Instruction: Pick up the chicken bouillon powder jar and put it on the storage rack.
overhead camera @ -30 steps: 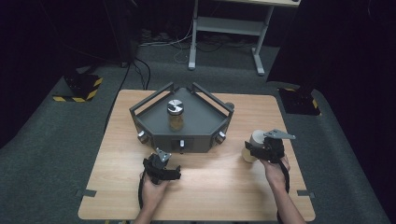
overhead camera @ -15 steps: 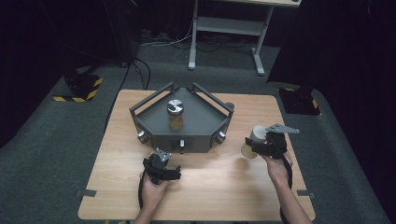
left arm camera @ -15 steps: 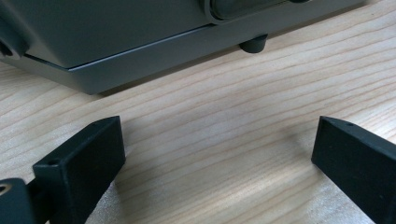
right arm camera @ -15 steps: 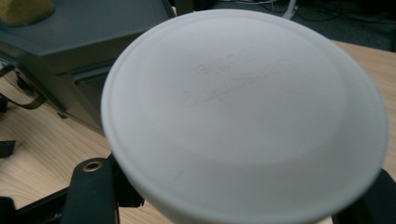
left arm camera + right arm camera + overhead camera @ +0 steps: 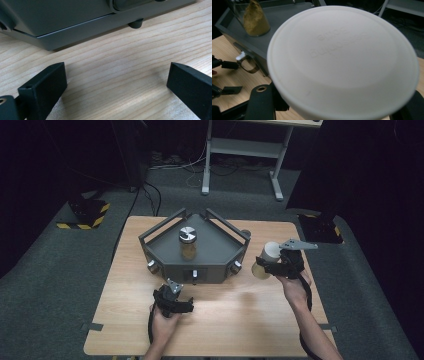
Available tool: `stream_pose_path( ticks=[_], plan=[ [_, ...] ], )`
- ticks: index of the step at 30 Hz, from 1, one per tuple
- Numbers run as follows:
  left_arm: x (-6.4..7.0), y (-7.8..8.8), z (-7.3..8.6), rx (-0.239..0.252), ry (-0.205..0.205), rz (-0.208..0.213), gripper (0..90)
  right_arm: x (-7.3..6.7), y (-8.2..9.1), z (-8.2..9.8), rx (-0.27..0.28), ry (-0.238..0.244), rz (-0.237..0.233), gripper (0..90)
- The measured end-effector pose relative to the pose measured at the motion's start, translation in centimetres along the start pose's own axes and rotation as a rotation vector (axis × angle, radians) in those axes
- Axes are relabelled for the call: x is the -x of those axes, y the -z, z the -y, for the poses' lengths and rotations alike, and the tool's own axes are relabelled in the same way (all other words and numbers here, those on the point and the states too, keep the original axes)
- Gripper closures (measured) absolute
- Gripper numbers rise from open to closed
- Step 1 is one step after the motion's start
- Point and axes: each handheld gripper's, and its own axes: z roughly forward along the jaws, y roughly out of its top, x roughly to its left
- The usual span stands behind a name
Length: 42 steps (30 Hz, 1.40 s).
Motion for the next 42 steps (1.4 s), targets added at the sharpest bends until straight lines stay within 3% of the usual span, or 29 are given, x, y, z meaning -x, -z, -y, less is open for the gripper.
stream_pose_path(
  ticks=[14, 24, 32, 42],
  plan=[
    [0.0, 0.0, 0.0, 0.001, 0.002, -0.001, 3.1, -1.1, -0.8, -4.1, 0.036, 0.048, -0.068, 34.4],
    [-0.1, 0.0, 0.1, 0.003, 0.006, 0.004, 3.1, -2.7, -3.3, -7.1, 0.046, 0.072, -0.118, 34.4],
    [-0.3, 0.1, 0.1, 0.007, 0.011, 0.009, 3.2, -4.2, -6.3, -9.0, 0.011, 0.074, -0.119, 34.5],
    [-0.4, 0.1, 0.2, 0.010, 0.014, 0.011, 3.3, -5.5, -9.2, -9.7, -0.040, 0.082, -0.088, 34.5]
  ],
)
